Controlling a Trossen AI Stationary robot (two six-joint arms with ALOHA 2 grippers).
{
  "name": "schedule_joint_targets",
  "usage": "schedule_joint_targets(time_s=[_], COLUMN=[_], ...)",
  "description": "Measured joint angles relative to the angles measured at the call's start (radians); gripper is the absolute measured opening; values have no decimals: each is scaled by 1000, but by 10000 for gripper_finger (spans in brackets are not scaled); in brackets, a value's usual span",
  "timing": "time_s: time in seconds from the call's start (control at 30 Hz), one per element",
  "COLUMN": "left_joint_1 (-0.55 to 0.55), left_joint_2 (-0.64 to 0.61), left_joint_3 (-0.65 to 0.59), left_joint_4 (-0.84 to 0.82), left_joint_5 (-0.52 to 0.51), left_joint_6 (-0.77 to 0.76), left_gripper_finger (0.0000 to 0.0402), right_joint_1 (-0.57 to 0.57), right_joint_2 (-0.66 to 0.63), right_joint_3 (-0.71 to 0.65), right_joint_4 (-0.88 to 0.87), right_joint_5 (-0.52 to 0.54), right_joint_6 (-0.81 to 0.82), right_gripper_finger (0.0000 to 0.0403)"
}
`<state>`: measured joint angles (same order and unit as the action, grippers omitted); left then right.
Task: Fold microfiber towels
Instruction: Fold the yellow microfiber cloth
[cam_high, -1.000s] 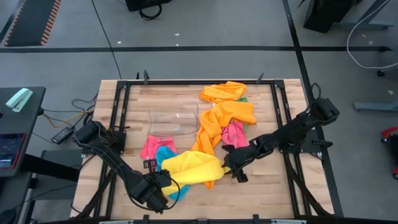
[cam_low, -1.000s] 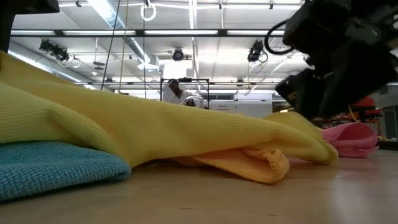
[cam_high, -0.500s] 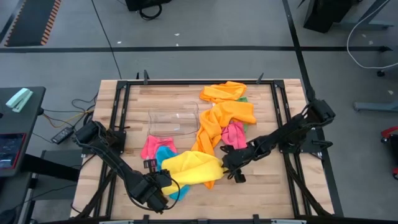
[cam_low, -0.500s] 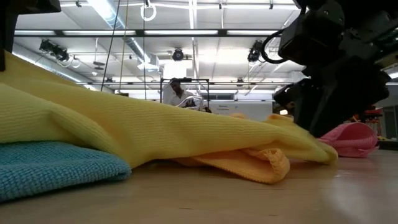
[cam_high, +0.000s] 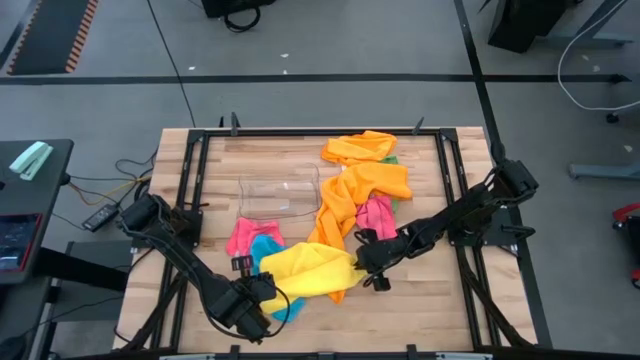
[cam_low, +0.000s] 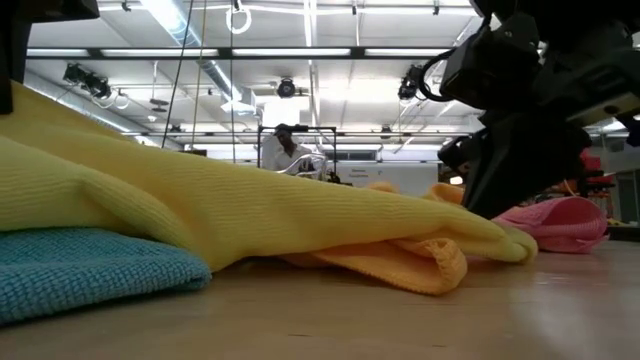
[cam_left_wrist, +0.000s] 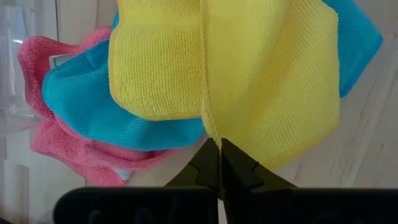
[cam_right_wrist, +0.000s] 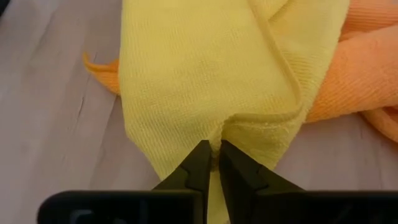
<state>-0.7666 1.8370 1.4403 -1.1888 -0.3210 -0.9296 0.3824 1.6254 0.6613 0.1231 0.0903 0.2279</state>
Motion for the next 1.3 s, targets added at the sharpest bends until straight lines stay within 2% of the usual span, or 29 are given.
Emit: schedule_joint_targets(time_s=[0.13,0.3,0.53,0.7,0.8,0.97,1.2,1.3], left_joint_1=[0,0,0,-13,-30,-57,-93,-105], left_joint_2=[0,0,0,0,-1,-5,-6,-6], left_joint_3=[0,0,0,0,10,111,225,266], left_joint_4=[0,11,17,23,31,23,-19,-42], left_joint_5=[0,-17,-34,-34,-32,-41,-125,-150], left_joint_6=[14,47,61,94,136,204,258,293], left_gripper_finger=[14,29,8,19,25,8,25,17], right_joint_1=[15,42,42,64,93,136,203,225], right_joint_2=[-29,-32,-31,-31,-31,-31,-31,-31], right_joint_3=[15,61,103,238,352,550,699,756], right_joint_4=[-46,-113,-188,-426,-626,-937,-1163,-1240], right_joint_5=[-17,-41,-28,3,2,11,51,85], right_joint_6=[-18,-60,-74,-82,-83,-74,-94,-98], right_gripper_finger=[38,8,3,2,2,1,0,0])
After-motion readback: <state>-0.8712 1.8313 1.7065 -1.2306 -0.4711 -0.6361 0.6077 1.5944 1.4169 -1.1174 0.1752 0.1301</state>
